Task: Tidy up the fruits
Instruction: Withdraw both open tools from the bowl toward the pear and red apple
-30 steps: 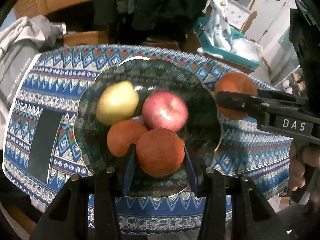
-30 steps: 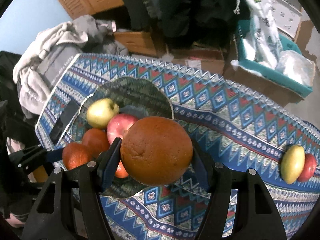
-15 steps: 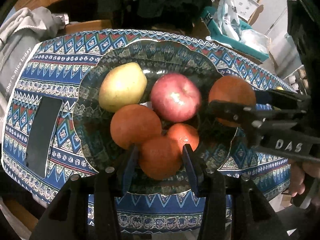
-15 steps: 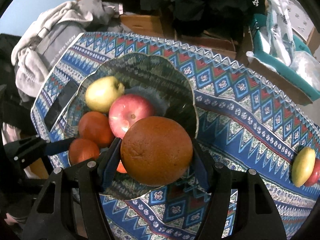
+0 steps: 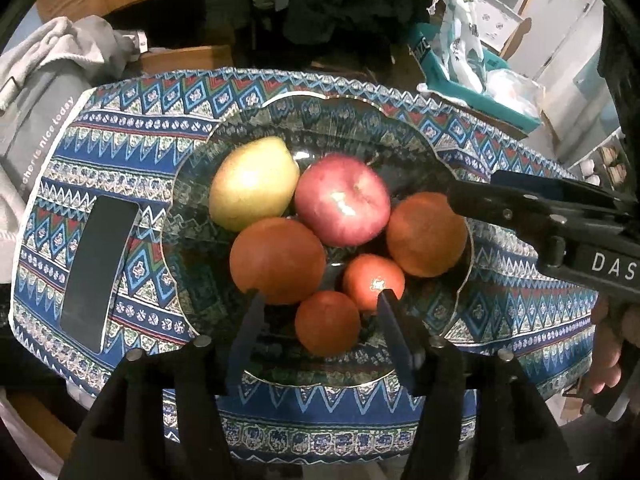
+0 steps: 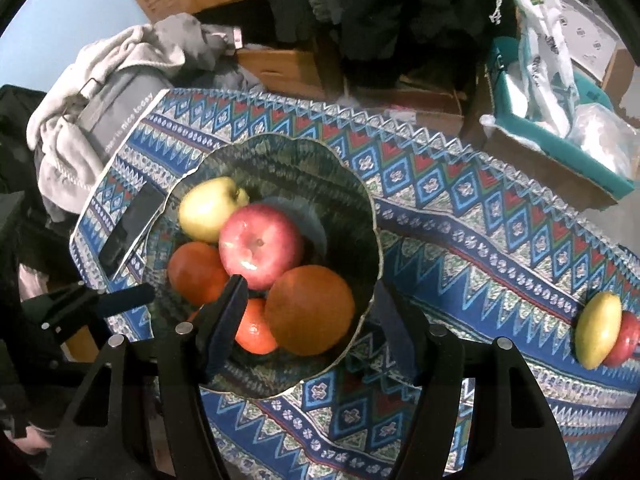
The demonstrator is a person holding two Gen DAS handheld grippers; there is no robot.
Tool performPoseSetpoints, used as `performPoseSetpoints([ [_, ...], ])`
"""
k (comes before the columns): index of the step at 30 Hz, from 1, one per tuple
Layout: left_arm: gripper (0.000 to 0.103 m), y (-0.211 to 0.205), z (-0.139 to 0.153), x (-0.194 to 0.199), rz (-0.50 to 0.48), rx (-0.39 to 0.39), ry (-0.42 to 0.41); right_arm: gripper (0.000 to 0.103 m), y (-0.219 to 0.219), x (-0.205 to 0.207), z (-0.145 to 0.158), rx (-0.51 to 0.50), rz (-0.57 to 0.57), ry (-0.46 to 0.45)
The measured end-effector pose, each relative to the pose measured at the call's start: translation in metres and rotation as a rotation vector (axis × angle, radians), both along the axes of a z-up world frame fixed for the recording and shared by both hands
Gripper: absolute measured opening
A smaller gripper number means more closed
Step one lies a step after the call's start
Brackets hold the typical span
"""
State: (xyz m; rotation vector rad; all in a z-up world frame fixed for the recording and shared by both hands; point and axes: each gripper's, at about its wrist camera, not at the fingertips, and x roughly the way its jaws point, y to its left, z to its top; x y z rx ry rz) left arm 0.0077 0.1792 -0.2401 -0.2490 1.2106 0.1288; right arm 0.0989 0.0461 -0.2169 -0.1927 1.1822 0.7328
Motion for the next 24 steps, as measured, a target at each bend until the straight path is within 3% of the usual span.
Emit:
performPoseSetpoints([
  [5,0.069,-0.002,0.01,0.001,0.0,0.005,-0.026,0.067,-0.008,-0.001,0.012,-0.01,-0.016,-0.037],
  [24,0.071,-0.031,0.047,0.003,-0.043,0.026,-0.111,0.068,-0.057,-0.01,0.059,-0.029,-0.101,-0.148],
])
